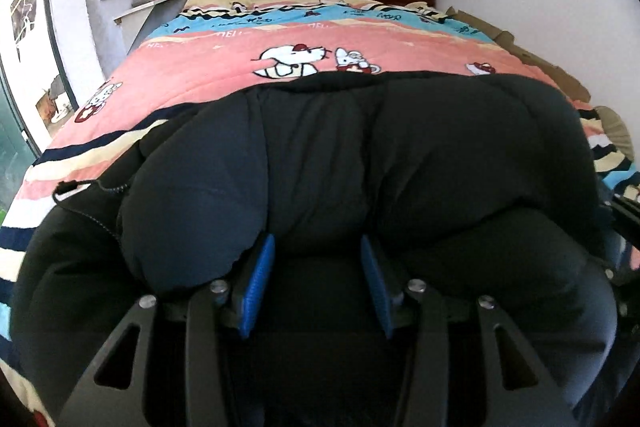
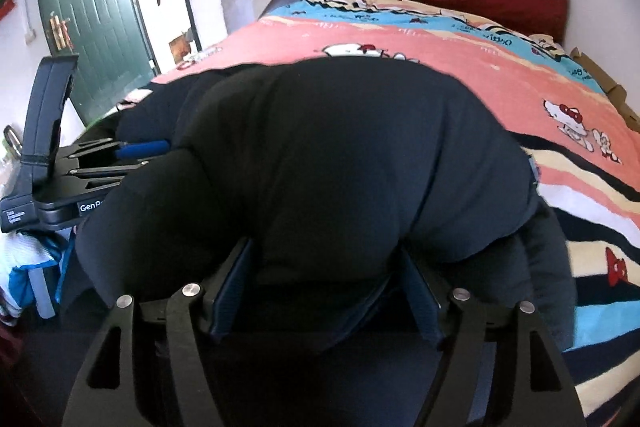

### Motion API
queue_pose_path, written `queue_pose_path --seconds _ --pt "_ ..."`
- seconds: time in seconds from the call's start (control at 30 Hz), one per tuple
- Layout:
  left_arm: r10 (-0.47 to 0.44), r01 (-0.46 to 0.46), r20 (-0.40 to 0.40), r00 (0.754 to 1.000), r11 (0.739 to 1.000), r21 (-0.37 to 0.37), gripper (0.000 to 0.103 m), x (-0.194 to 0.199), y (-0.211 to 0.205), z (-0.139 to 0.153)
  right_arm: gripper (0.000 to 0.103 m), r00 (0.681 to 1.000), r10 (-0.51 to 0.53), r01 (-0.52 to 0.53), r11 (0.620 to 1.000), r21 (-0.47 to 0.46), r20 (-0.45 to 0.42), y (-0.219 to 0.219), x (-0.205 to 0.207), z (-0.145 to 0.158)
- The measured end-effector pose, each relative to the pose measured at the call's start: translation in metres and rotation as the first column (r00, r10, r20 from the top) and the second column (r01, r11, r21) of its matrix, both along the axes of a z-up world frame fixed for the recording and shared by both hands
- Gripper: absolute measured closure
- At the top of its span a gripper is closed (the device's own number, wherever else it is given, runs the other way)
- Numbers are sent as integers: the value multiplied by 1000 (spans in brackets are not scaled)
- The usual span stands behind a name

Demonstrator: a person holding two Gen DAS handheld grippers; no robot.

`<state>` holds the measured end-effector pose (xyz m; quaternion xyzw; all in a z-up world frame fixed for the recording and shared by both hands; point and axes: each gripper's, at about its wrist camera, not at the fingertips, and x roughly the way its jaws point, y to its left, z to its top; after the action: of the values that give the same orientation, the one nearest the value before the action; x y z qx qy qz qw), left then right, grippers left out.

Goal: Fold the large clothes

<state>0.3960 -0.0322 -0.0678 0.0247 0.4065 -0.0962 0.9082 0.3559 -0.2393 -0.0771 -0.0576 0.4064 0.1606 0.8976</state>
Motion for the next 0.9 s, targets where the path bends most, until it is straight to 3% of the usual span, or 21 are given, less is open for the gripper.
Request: queue_pose_path --seconds 0.23,0.37,0.5,0.7,0.9 --pt "5 -6 12 1000 999 49 59 19 -7 -17 32 1000 -23 23 1000 -21 8 2 11 -20" --pt "7 -8 11 1000 996 87 60 12 -12 -5 32 999 -32 32 999 -33 3 0 9 -14" --pt "-2 0 17 1000 994 105 59 -4 -13 15 28 999 -37 37 999 -19 11 -10 -1 3" --pt "0 -2 46 999 999 53 55 -16 -8 54 25 996 -10 14 999 -48 88 -13 -19 43" --pt "4 -9 94 996 999 51 50 1 -11 92 22 984 29 -14 996 -89 175 -8 -7 86"
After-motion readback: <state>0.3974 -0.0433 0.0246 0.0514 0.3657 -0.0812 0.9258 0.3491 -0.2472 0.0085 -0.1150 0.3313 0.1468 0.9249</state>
